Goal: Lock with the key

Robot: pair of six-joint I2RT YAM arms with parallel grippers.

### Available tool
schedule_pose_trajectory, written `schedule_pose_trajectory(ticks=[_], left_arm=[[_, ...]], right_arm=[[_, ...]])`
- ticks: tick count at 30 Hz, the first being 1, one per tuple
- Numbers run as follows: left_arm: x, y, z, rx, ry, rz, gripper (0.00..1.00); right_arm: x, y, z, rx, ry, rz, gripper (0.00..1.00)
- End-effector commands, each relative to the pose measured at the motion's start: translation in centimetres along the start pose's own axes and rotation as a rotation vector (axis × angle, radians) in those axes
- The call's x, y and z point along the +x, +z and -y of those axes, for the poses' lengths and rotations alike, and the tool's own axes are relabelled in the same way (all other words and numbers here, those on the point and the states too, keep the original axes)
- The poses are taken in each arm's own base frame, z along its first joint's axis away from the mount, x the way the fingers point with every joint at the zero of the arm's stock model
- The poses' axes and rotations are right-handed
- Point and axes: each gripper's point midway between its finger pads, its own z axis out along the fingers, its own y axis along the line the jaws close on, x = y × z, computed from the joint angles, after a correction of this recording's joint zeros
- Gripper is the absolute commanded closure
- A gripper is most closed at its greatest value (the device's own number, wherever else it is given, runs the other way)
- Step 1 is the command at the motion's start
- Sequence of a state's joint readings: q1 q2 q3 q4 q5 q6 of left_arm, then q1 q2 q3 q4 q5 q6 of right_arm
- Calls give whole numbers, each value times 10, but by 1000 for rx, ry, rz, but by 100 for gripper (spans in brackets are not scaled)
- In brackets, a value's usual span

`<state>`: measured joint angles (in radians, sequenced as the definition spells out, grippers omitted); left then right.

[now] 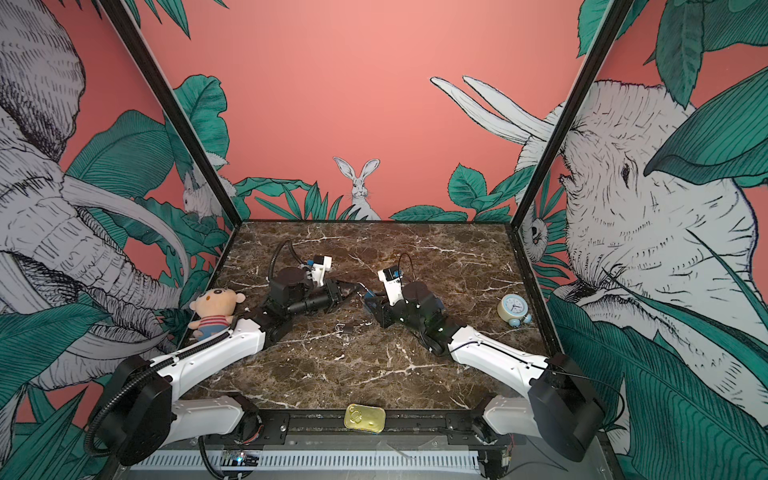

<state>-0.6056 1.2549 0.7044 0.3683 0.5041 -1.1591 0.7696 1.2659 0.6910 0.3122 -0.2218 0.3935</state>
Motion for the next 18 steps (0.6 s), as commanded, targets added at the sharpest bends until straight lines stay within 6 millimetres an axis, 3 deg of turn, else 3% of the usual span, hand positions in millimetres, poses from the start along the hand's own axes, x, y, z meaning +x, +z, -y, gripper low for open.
schedule_pose_trajectory(ticks=[1,18], left_arm=[[-9,-6,32,78,47,27,100],[-7,-6,35,90,49,11,100]], right_arm=[[-17,0,-8,-27,-26,46,66],[-24,3,-7,-17,-38,57,72]])
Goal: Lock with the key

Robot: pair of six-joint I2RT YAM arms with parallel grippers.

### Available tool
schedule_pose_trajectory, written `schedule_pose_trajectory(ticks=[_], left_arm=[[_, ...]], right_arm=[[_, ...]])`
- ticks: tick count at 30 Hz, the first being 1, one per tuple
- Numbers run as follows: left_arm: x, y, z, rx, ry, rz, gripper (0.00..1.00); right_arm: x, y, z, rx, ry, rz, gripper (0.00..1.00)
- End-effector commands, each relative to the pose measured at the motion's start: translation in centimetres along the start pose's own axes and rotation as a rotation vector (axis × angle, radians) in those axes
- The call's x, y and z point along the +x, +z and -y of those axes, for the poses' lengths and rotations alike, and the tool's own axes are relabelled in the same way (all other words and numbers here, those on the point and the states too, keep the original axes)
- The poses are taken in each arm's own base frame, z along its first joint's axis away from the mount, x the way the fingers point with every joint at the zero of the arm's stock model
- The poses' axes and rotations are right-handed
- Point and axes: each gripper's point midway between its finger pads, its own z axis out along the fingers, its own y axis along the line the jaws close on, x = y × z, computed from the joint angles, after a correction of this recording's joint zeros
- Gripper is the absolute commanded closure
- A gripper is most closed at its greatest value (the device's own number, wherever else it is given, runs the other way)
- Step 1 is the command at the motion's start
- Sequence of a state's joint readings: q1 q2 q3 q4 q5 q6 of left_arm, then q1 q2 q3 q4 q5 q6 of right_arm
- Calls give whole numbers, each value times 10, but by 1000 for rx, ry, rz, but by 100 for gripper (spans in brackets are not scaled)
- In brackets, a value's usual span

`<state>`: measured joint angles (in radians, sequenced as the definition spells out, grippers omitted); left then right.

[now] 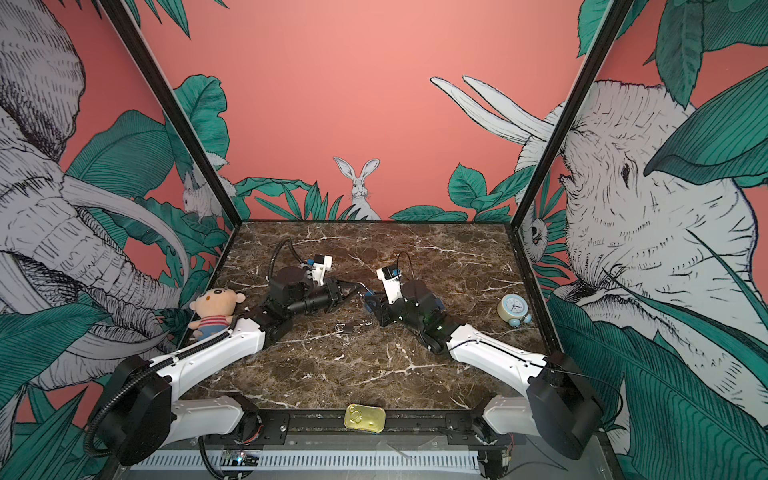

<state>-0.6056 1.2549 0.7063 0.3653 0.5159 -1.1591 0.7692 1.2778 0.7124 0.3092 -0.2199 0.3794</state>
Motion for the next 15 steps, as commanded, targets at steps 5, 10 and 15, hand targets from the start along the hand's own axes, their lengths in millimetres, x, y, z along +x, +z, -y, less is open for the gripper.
schedule_pose_trajectory(ticks=[5,10,15], left_arm=[[-9,-6,37,92,55,20,100],[-10,-6,40,99,56,24,100],[-10,-7,41,108,56,25,100]], right_arm=[[-17,2,-5,-16,-20,42,76],[-16,3,-5,-18,-14,38,75],[-15,4,-6,-24,-11,32,90]])
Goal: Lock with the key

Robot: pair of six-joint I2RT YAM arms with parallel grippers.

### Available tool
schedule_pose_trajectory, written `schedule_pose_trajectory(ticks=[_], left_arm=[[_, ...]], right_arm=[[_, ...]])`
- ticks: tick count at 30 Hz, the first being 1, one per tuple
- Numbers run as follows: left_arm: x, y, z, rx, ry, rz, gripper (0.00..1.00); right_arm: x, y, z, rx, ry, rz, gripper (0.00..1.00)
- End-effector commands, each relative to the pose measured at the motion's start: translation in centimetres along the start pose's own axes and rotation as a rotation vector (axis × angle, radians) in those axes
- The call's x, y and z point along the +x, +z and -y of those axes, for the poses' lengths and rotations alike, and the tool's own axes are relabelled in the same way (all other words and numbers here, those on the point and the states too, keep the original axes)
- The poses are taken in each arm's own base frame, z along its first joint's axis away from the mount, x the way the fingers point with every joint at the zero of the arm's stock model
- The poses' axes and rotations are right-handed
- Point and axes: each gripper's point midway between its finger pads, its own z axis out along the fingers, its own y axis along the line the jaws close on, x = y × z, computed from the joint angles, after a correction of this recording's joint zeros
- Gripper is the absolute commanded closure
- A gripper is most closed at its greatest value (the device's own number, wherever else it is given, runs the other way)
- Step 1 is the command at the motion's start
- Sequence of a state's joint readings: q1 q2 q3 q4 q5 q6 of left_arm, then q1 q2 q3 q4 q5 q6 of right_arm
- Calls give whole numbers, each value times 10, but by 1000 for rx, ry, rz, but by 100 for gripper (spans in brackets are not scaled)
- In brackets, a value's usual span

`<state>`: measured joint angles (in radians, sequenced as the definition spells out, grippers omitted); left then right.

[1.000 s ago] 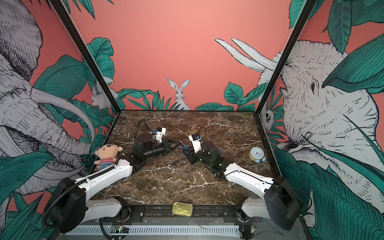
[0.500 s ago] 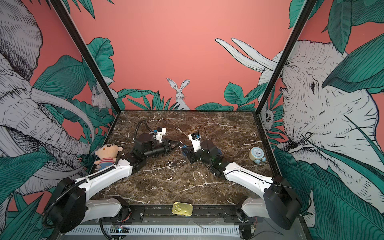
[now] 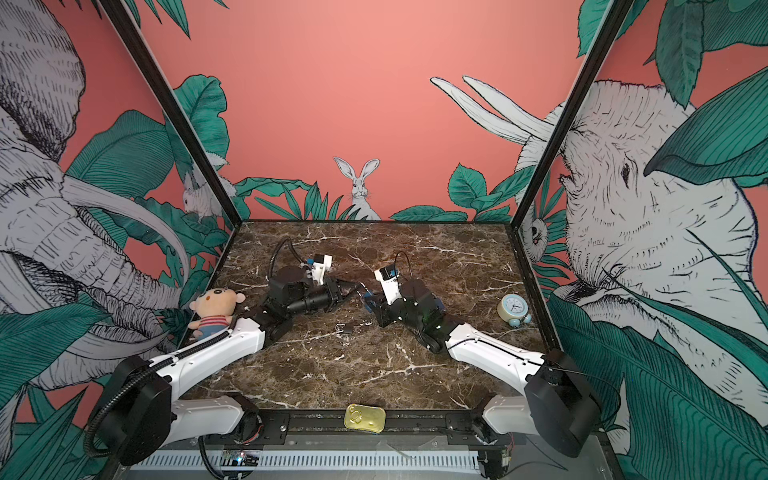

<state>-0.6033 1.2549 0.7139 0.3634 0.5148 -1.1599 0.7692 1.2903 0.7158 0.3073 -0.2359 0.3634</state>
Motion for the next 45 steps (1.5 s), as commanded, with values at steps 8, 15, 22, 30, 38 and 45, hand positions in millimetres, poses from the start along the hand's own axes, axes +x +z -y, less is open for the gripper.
schedule_pose_trajectory(ticks=[8,15,22,30,38,45], left_arm=[[-7,-8,38,105,54,22,100],[-9,-12,34,65,86,40,85],[-22,-32,24,-45,181,70,63],[-14,-53,19,-147,386,-24,66],[9,-53,40,7,476,-132,68],[15,-50,49,109,474,-159,68]], right_arm=[[-19,-2,-6,-17,13,48,100],[-17,-7,-5,5,33,4,100],[-13,-20,-8,-12,80,-83,100],[-9,-43,-18,-122,156,-186,100],[-26,-63,-42,-329,255,-181,100],[-28,-71,-49,-421,317,-177,100]])
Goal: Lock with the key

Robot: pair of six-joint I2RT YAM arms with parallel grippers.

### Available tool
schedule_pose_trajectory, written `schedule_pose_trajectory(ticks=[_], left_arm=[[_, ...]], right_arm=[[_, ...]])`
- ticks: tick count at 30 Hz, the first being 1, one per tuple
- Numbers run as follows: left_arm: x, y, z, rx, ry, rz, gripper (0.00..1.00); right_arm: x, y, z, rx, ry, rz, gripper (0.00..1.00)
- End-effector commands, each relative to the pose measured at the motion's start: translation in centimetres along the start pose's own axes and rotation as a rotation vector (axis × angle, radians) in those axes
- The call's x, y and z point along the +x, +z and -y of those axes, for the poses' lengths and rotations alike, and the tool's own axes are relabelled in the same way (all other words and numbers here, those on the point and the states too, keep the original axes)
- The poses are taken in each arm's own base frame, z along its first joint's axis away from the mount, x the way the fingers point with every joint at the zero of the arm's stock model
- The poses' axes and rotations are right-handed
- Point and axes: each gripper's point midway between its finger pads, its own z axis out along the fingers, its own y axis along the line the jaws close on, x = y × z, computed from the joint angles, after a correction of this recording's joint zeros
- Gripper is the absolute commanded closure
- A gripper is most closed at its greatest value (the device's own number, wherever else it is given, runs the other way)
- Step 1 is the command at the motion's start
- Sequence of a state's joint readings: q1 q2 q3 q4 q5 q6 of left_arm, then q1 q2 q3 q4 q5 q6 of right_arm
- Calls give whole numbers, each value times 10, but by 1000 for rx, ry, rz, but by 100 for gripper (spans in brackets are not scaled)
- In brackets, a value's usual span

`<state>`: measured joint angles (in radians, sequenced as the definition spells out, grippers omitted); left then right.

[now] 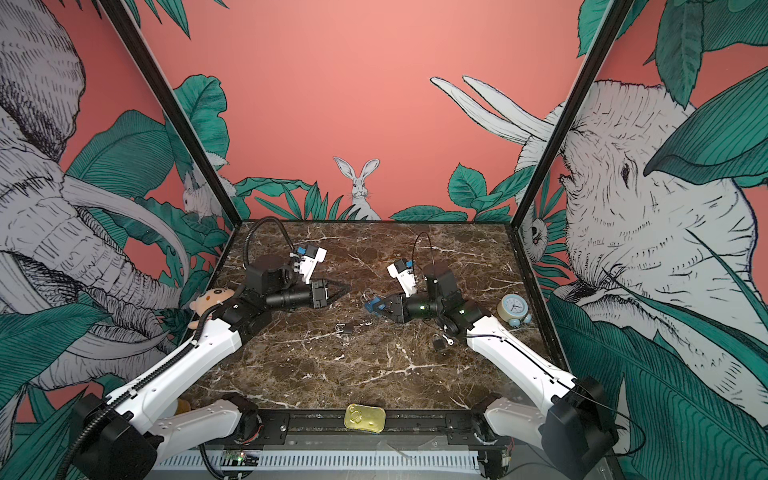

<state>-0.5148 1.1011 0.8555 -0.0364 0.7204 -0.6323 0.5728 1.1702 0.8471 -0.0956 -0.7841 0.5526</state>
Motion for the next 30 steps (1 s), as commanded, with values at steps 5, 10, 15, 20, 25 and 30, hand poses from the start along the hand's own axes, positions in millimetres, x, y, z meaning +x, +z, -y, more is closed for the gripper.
schedule_pose_trajectory(ticks=[5,10,15,20,25,30], left_arm=[[1,2,16,166,22,-39,61],[7,12,16,233,0,-94,59],[11,19,8,237,-25,-119,62],[10,18,9,253,-22,-101,64],[10,18,11,272,-31,-102,66],[13,20,8,276,-49,-102,72]], right_arm=[[-5,-7,-32,-171,-10,10,100],[-5,-6,-35,-211,21,0,100],[-6,-6,-37,-224,29,9,100],[-8,-3,-36,-232,44,5,100],[-10,-1,-35,-233,47,3,100],[-10,0,-34,-235,49,3,100]])
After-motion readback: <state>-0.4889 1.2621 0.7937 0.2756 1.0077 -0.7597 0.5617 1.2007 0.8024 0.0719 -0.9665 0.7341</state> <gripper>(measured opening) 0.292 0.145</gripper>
